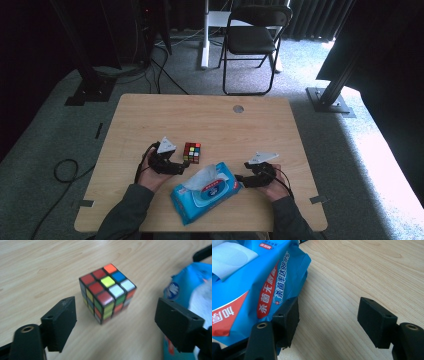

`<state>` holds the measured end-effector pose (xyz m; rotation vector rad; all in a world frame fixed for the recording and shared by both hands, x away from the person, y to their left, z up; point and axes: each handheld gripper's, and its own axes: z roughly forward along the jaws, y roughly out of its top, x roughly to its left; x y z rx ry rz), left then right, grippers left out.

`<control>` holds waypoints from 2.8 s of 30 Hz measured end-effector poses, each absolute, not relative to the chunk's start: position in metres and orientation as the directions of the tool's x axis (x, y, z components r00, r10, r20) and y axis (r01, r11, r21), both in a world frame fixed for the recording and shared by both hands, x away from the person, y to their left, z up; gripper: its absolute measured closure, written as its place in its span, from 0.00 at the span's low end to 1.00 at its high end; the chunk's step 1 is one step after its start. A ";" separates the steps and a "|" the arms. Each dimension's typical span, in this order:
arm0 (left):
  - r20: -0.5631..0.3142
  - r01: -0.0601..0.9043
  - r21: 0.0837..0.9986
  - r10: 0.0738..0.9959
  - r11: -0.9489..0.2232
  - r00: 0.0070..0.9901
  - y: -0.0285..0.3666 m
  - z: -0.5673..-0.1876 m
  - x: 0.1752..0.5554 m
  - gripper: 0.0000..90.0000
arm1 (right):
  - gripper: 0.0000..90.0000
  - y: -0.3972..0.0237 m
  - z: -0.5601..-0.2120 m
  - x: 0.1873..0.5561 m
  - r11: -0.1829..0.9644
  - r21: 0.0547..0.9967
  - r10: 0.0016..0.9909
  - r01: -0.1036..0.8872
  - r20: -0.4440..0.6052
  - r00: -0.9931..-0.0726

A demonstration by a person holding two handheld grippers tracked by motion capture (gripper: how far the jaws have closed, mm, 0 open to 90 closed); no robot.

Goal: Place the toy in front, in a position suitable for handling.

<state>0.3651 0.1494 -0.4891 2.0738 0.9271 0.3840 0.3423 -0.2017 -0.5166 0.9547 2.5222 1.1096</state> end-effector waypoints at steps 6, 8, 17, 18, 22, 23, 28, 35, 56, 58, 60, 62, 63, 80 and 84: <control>-0.047 0.490 0.771 0.730 -0.407 0.681 0.135 -0.495 0.382 0.16 | 0.37 -0.202 -0.517 0.342 0.506 0.722 0.643 0.472 0.049 -0.764; -0.054 0.505 0.765 0.741 -0.400 0.669 0.133 -0.498 0.386 0.15 | 0.37 -0.202 -0.517 0.342 0.506 0.722 0.643 0.472 0.049 -0.764; -0.027 0.475 0.741 0.686 -0.474 0.727 0.135 -0.506 0.402 0.11 | 0.37 -0.203 -0.518 0.343 0.505 0.718 0.646 0.478 0.052 -0.761; -0.027 0.473 0.738 0.680 -0.481 0.733 0.135 -0.507 0.404 0.11 | 0.37 -0.203 -0.518 0.344 0.508 0.717 0.645 0.478 0.052 -0.762; -0.013 0.463 0.715 0.652 -0.524 0.758 0.132 -0.513 0.410 0.12 | 0.37 -0.201 -0.520 0.344 0.515 0.712 0.641 0.477 0.049 -0.766; -0.012 0.461 0.712 0.648 -0.529 0.762 0.131 -0.514 0.411 0.12 | 0.37 -0.201 -0.520 0.344 0.515 0.712 0.642 0.478 0.049 -0.765; -0.005 0.447 0.714 0.635 -0.538 0.772 0.128 -0.515 0.415 0.12 | 0.37 -0.202 -0.520 0.345 0.514 0.711 0.644 0.480 0.051 -0.764; 0.004 0.423 0.719 0.613 -0.551 0.790 0.126 -0.514 0.418 0.14 | 0.37 -0.203 -0.521 0.345 0.517 0.709 0.643 0.481 0.050 -0.764; 0.035 0.409 0.723 0.622 -0.556 0.782 0.119 -0.513 0.412 0.14 | 0.37 -0.202 -0.522 0.345 0.525 0.704 0.640 0.478 0.044 -0.767; 0.032 0.408 0.729 0.623 -0.550 0.782 0.119 -0.511 0.413 0.15 | 0.37 -0.202 -0.522 0.345 0.525 0.704 0.640 0.478 0.044 -0.767; 0.033 0.402 0.737 0.623 -0.544 0.782 0.119 -0.508 0.413 0.15 | 0.37 -0.202 -0.522 0.345 0.525 0.704 0.639 0.477 0.043 -0.768; 0.004 0.393 0.761 0.610 -0.516 0.793 0.122 -0.503 0.413 0.31 | 0.37 -0.202 -0.522 0.345 0.527 0.703 0.639 0.477 0.043 -0.768; 0.010 0.389 0.762 0.610 -0.518 0.792 0.122 -0.501 0.414 0.33 | 0.37 -0.202 -0.522 0.345 0.527 0.704 0.638 0.477 0.043 -0.768; -0.017 0.433 0.718 0.608 -0.545 0.794 0.107 -0.510 0.427 0.33 | 0.37 -0.203 -0.522 0.345 0.525 0.702 0.642 0.481 0.044 -0.766; -0.016 0.438 0.707 0.607 -0.555 0.794 0.105 -0.508 0.428 0.37 | 0.37 -0.203 -0.523 0.346 0.527 0.701 0.641 0.481 0.044 -0.766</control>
